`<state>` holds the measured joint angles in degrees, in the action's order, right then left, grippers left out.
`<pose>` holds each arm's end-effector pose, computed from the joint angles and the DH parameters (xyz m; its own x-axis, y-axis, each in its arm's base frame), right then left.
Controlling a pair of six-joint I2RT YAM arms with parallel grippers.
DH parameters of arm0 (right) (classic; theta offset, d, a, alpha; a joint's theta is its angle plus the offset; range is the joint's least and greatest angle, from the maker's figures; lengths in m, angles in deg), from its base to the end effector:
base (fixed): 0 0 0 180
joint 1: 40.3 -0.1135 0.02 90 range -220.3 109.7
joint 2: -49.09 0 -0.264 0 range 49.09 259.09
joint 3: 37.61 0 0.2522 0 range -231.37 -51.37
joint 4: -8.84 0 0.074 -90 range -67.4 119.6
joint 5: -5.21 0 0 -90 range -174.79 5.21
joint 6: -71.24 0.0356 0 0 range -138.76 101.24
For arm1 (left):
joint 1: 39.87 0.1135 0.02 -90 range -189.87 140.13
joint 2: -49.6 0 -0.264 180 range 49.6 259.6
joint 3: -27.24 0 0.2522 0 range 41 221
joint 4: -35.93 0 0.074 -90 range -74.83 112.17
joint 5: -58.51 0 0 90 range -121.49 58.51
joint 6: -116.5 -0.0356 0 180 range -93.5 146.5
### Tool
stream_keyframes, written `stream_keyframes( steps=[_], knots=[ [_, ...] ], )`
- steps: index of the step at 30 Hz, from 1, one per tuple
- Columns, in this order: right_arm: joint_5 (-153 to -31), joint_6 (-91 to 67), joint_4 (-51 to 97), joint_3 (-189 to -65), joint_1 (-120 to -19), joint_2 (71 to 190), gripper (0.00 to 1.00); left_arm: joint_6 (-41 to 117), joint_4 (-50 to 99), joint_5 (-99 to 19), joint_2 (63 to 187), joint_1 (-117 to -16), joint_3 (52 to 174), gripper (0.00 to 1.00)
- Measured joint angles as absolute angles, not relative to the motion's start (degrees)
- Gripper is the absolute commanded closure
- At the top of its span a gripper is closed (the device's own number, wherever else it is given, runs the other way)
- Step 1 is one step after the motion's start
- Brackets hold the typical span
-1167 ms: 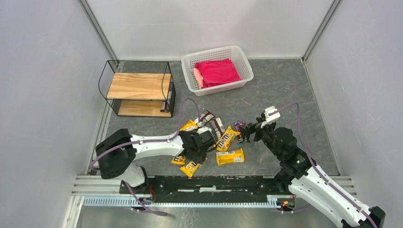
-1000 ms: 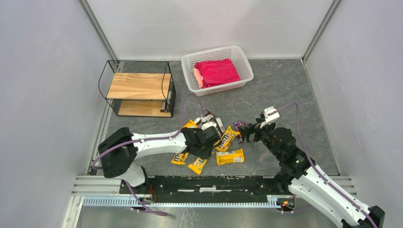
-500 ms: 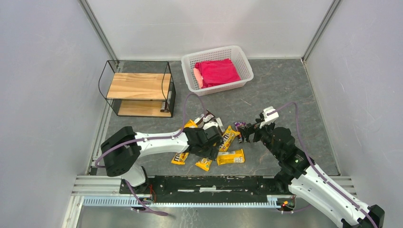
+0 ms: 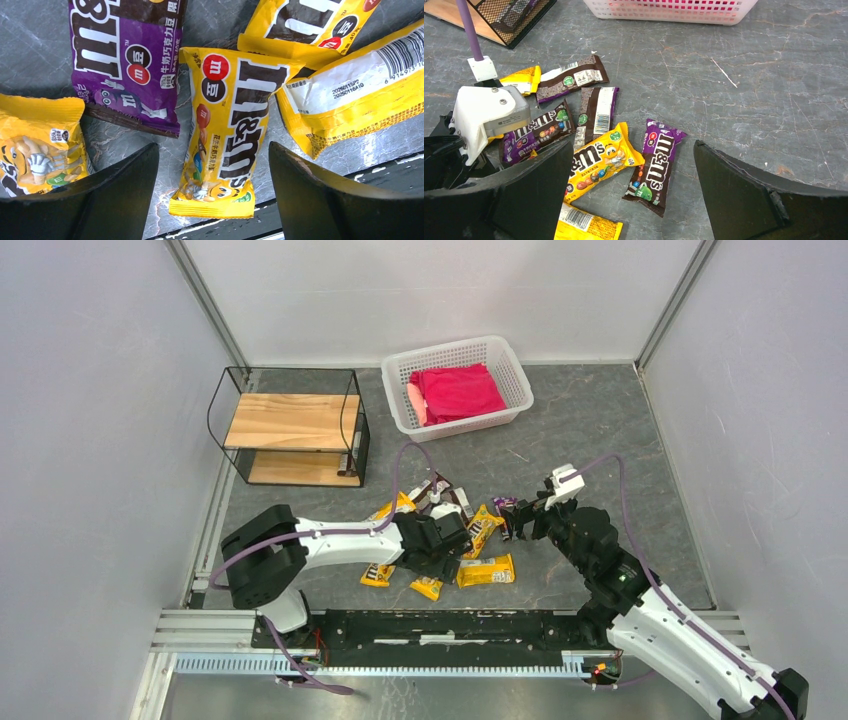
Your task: Place and organize the candy bags onto the shelf
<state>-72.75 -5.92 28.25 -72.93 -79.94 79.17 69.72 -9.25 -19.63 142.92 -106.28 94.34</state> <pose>0.1189 0.0888 0.2422 -0.2878 0.0438 -0.9567 -0.4146 0.8948 0.1657 0.1253 -0.2686 0.1625 -0.8726 0.3236 -0.3658 0.3747 0.9240 -0.0765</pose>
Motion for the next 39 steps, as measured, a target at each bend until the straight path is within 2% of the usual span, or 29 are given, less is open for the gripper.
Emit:
stream_keyframes(
  steps=[23, 39],
  knots=[
    [-72.73, -5.92, 28.27, -72.43, -79.94, 79.37, 0.02, 69.70, -10.76, -16.48, 144.34, -107.51, 96.87, 0.57],
    [-72.69, -5.96, 28.27, -72.12, -79.94, 79.89, 0.02, 69.67, -19.05, -11.74, 131.95, -107.44, 101.33, 0.61]
  ],
)
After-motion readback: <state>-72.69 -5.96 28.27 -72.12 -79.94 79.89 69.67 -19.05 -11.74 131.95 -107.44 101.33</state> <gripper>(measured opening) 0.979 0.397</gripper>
